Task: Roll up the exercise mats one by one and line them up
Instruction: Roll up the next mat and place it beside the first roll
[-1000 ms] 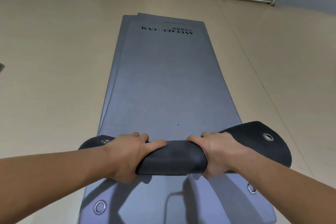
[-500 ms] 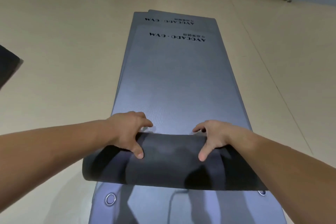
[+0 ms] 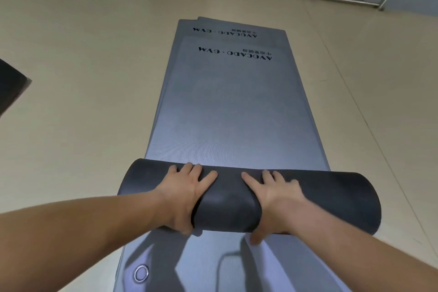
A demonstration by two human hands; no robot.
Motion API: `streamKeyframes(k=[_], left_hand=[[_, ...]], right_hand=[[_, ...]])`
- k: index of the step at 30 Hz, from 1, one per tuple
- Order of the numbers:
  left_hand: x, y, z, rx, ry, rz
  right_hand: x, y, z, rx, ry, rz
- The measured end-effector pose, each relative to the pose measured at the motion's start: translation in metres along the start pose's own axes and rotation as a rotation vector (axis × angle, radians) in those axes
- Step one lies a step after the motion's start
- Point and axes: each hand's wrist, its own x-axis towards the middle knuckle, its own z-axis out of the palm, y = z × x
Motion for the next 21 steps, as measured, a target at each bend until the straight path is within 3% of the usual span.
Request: streamKeyframes(k=[4, 6, 9, 12, 14, 18, 21], left_hand=[[0.008, -0.009, -0.025, -0.045, -0.066, 0.016], [0.008, -0.012, -0.039, -0.110, -0.140, 0.021], [0.000, -0.007, -0.050, -0.235, -0.248, 0.093], [-0.010, -0.004, -0.043, -0.474, -0.462, 0.083], [-0.012, -0.010, -0.039, -0.612, -0.563, 0.055], [-0.004, -0.033, -0.047, -0.784, -0.585, -0.003], [0.003, -0.042, -0.046, -0.763, -0.580, -0.016]], right_hand=[[0.009, 0.006, 0.021, -0.018, 0.192, -0.023], [0.006, 0.017, 0.003, 0.016, 0.203, -0.087], [-0.007, 0.033, -0.018, 0.087, 0.051, -0.195], [-0.023, 0.040, -0.026, 0.263, -0.170, -0.226], [-0.031, 0.039, -0.027, 0.270, -0.097, -0.245], [-0.044, 0.024, -0.027, 0.079, 0.188, -0.193], [-0.056, 0.002, -0.016, 0.054, 0.118, -0.176]])
